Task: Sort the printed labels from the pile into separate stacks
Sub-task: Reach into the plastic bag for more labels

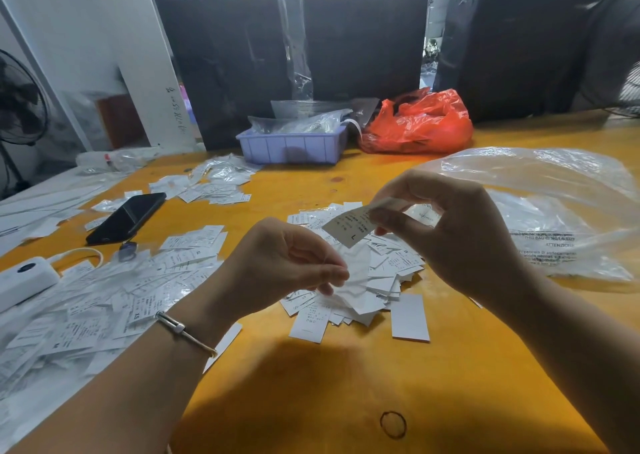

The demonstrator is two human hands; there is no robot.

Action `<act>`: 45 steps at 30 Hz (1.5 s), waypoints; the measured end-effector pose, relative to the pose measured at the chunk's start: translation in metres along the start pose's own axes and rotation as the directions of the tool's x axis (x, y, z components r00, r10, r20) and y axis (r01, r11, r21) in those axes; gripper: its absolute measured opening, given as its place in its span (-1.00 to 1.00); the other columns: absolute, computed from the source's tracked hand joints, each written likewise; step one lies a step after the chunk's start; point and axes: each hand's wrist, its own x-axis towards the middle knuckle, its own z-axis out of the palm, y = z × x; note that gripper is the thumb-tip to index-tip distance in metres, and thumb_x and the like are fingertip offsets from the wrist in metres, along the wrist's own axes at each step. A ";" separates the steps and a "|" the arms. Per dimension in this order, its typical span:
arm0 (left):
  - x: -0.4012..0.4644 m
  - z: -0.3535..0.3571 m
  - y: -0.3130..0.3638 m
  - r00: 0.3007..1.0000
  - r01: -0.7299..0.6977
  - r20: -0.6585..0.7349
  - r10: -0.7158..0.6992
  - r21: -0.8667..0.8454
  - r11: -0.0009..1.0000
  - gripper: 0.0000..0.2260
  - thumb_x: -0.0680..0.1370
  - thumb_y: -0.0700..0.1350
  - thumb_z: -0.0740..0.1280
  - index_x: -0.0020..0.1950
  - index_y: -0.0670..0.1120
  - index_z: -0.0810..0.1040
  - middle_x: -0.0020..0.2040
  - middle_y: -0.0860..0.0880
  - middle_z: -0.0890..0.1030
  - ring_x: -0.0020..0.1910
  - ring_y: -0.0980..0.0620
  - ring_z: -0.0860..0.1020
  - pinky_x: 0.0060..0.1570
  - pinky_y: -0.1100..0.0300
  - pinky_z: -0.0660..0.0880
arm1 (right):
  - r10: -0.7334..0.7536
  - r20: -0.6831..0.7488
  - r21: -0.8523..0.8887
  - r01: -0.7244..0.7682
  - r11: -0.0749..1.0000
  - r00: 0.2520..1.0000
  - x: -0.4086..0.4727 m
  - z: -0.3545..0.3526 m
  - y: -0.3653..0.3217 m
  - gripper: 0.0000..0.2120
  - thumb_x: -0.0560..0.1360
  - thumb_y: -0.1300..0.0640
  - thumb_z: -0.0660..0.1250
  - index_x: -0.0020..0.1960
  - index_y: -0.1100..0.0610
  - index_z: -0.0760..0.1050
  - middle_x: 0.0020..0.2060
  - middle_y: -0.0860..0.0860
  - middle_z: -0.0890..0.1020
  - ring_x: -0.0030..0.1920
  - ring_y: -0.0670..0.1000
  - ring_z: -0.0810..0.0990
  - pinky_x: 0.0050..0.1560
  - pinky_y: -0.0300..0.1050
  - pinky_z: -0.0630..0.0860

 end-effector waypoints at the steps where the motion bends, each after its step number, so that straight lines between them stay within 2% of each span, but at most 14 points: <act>1: 0.000 0.000 0.000 1.000 0.005 0.001 -0.005 -0.001 1.000 -0.79 0.36 -0.09 0.48 -0.10 -0.19 0.70 -0.24 -0.08 0.72 -0.30 -0.03 0.70 -0.28 0.27 0.59 | -0.002 0.005 -0.005 0.002 1.000 1.000 0.000 -0.001 0.000 -0.96 0.43 0.25 0.45 -0.15 0.15 0.61 -0.32 -0.08 0.66 -0.24 -0.10 0.63 -0.14 -0.37 0.50; 5: 0.000 -0.002 0.001 1.000 0.026 0.017 -0.025 -0.012 1.000 -0.79 0.36 -0.09 0.48 -0.10 -0.20 0.70 -0.24 -0.10 0.72 -0.30 -0.04 0.69 -0.28 0.20 0.62 | -0.019 0.018 0.009 0.019 1.000 1.000 0.001 -0.003 0.000 -0.95 0.43 0.24 0.45 -0.16 0.12 0.61 -0.28 -0.08 0.67 -0.21 -0.09 0.63 -0.12 -0.28 0.55; 12: 0.000 -0.002 0.002 0.997 0.071 0.021 -0.070 -0.065 0.995 -0.72 0.34 -0.11 0.48 -0.07 -0.28 0.69 -0.20 -0.18 0.72 -0.31 -0.09 0.69 -0.32 0.21 0.59 | -0.007 0.084 -0.095 0.015 0.995 0.996 0.001 -0.002 0.005 -0.96 0.42 0.20 0.46 -0.17 0.08 0.64 -0.22 -0.17 0.67 -0.14 -0.18 0.59 -0.18 -0.45 0.45; 16: 0.001 -0.003 0.003 0.996 0.080 0.035 -0.078 -0.059 0.995 -0.75 0.35 -0.10 0.48 -0.10 -0.26 0.69 -0.24 -0.17 0.71 -0.30 -0.09 0.69 -0.31 0.18 0.60 | -0.017 0.034 -0.062 0.019 0.998 0.999 0.002 -0.003 0.004 -0.94 0.42 0.22 0.46 -0.18 0.08 0.62 -0.21 -0.17 0.66 -0.16 -0.16 0.59 -0.15 -0.44 0.45; 19: 0.000 -0.003 0.003 0.995 0.094 0.039 -0.092 -0.062 0.994 -0.74 0.36 -0.09 0.48 -0.11 -0.28 0.69 -0.25 -0.16 0.71 -0.30 -0.11 0.69 -0.30 0.14 0.59 | -0.011 -0.015 -0.015 0.011 1.000 1.000 0.002 -0.005 0.002 -0.96 0.43 0.23 0.46 -0.17 0.14 0.61 -0.22 -0.11 0.67 -0.17 -0.10 0.62 -0.11 -0.28 0.53; 22: 0.001 -0.003 0.003 0.994 0.100 0.047 -0.097 -0.057 0.993 -0.74 0.36 -0.09 0.48 -0.11 -0.27 0.69 -0.26 -0.16 0.71 -0.30 -0.10 0.69 -0.30 0.14 0.60 | -0.017 -0.069 0.011 0.018 1.000 0.997 0.003 -0.007 0.000 -0.94 0.45 0.20 0.44 -0.13 0.11 0.57 -0.18 -0.10 0.67 -0.13 -0.07 0.65 -0.06 -0.13 0.58; 25: 0.001 -0.003 0.003 0.994 0.101 0.047 -0.098 -0.053 0.994 -0.75 0.35 -0.08 0.48 -0.12 -0.26 0.69 -0.26 -0.15 0.71 -0.30 -0.10 0.69 -0.30 0.14 0.60 | -0.021 -0.052 0.028 0.022 0.999 0.998 0.002 -0.004 -0.001 -0.95 0.44 0.20 0.44 -0.14 0.11 0.58 -0.19 -0.11 0.68 -0.14 -0.09 0.64 -0.07 -0.20 0.57; 29: 0.001 -0.003 0.004 0.994 0.102 0.054 -0.098 -0.059 0.993 -0.76 0.36 -0.09 0.48 -0.11 -0.24 0.70 -0.25 -0.15 0.71 -0.30 -0.08 0.69 -0.30 0.18 0.61 | -0.008 -0.008 -0.005 0.008 1.000 1.000 -0.001 0.001 0.000 -0.92 0.42 0.23 0.47 -0.16 0.08 0.60 -0.20 -0.17 0.66 -0.15 -0.19 0.61 -0.11 -0.43 0.47; 34: 0.000 -0.003 0.004 0.995 0.092 0.049 -0.089 -0.075 0.993 -0.77 0.35 -0.09 0.48 -0.12 -0.23 0.70 -0.25 -0.16 0.71 -0.29 -0.10 0.69 -0.30 0.17 0.60 | -0.008 0.020 -0.050 0.009 0.999 1.000 0.000 -0.001 0.002 -0.92 0.40 0.22 0.48 -0.18 0.07 0.61 -0.21 -0.20 0.65 -0.15 -0.22 0.58 -0.12 -0.47 0.42; 39: -0.001 -0.005 0.002 0.993 0.102 0.061 -0.097 -0.089 0.991 -0.80 0.36 -0.07 0.48 -0.13 -0.18 0.72 -0.23 -0.16 0.71 -0.29 -0.10 0.69 -0.30 0.17 0.60 | -0.003 0.091 -0.055 0.008 0.998 0.996 0.001 -0.005 0.003 -0.95 0.39 0.21 0.48 -0.20 0.09 0.63 -0.22 -0.11 0.68 -0.16 -0.10 0.60 -0.16 -0.39 0.48; 43: 0.000 -0.006 0.001 0.992 0.113 0.072 -0.107 -0.085 0.990 -0.80 0.38 -0.06 0.48 -0.12 -0.17 0.72 -0.23 -0.14 0.72 -0.28 -0.10 0.70 -0.30 0.16 0.60 | 0.035 0.121 0.026 -0.038 0.999 0.992 0.003 -0.009 0.005 -0.95 0.39 0.27 0.48 -0.21 0.17 0.64 -0.27 -0.02 0.68 -0.20 -0.03 0.61 -0.11 -0.17 0.56; 45: 0.000 -0.007 0.000 0.991 0.118 0.076 -0.112 -0.084 0.989 -0.79 0.39 -0.06 0.48 -0.11 -0.19 0.71 -0.23 -0.14 0.72 -0.27 -0.11 0.70 -0.30 0.16 0.60 | 0.073 0.145 0.083 -0.086 0.993 0.987 0.004 -0.011 0.007 -0.95 0.39 0.30 0.47 -0.22 0.20 0.63 -0.28 0.02 0.68 -0.19 -0.02 0.62 -0.11 -0.15 0.58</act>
